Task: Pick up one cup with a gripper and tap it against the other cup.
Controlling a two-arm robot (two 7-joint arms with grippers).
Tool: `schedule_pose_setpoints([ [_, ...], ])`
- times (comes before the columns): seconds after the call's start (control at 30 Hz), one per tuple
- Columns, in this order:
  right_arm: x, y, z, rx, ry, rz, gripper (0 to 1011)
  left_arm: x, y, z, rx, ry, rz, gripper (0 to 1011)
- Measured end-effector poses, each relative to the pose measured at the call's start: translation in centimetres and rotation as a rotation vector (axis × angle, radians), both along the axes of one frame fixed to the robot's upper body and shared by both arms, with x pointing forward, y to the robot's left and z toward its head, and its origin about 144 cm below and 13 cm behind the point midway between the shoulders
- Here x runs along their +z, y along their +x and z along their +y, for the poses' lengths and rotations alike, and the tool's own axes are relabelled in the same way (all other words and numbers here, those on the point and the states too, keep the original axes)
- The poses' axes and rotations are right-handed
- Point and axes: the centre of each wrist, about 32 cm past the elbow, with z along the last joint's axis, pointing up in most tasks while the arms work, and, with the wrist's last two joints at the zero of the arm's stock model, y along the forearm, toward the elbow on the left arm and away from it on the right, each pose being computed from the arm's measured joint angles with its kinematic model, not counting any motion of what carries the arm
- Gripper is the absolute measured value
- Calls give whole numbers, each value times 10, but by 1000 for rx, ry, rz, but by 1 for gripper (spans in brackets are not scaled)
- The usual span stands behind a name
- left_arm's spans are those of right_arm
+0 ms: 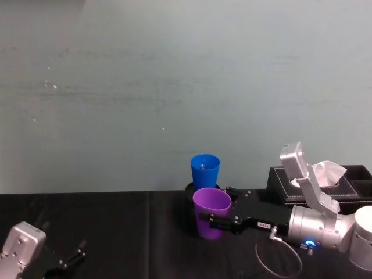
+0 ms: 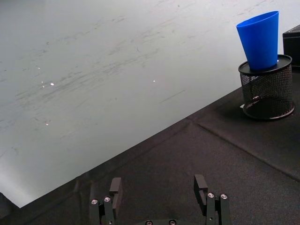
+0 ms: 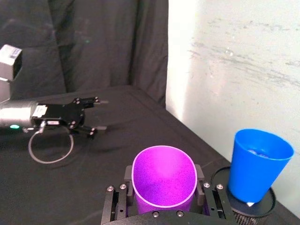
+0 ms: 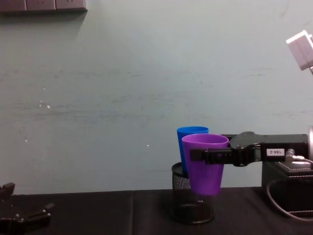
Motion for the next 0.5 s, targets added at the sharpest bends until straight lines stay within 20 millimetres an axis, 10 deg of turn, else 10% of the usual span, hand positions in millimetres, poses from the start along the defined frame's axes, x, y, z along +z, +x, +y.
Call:
schedule_pose_setpoints([
  [0.5,-5,42,5,-17,11,1,723,0,0,0,0,0,0,1000],
])
